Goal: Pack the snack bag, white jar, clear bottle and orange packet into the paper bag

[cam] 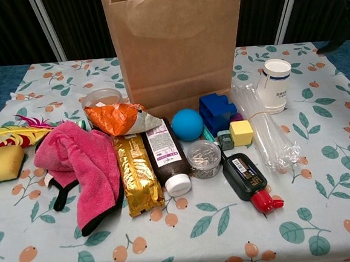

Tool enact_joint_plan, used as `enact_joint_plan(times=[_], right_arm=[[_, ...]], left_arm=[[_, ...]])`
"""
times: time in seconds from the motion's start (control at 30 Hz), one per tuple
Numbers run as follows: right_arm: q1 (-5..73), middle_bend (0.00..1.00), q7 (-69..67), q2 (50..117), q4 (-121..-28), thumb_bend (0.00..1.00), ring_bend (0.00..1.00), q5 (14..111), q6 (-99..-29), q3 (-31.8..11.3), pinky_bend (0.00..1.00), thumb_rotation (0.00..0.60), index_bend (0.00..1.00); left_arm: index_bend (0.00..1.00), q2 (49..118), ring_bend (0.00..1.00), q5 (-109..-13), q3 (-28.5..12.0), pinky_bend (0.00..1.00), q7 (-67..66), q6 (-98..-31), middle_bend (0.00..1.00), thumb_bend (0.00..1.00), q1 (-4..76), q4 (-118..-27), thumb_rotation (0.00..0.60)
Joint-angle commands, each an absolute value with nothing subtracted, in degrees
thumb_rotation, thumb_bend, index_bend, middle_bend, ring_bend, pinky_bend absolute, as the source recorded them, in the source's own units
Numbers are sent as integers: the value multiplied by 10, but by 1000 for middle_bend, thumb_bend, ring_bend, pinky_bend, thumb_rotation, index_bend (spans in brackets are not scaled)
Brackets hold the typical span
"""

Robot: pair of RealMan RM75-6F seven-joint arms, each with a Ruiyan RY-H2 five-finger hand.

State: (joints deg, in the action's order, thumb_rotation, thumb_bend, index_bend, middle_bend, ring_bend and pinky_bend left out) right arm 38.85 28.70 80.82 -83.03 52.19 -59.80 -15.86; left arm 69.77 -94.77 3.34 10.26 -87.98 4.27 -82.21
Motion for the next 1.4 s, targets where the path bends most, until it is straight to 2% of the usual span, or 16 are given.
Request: enact_joint_plan(times=[0.03,0.7,1.1,1.4], right_arm=[[395,275,269,845,-794,0,107,511,-577,-149,82,600,177],[430,274,256,910,-730,0,107,505,-546,-147,94,600,177],[437,296,239,931,-700,63,131,520,-525,-136,133,600,203],[435,376,244,938,-688,158,215,537,-542,-131,226,600,318]], left_arm=[[89,697,72,-946,33,152,102,-879,101,2,42,-824,600],[89,696,72,-931,29,152,115,-883,101,2,35,-814,600],[89,700,72,-933,27,152,119,-887,101,2,34,-808,600],[89,698,72,-933,25,152,118,-888,101,2,34,-812,600]])
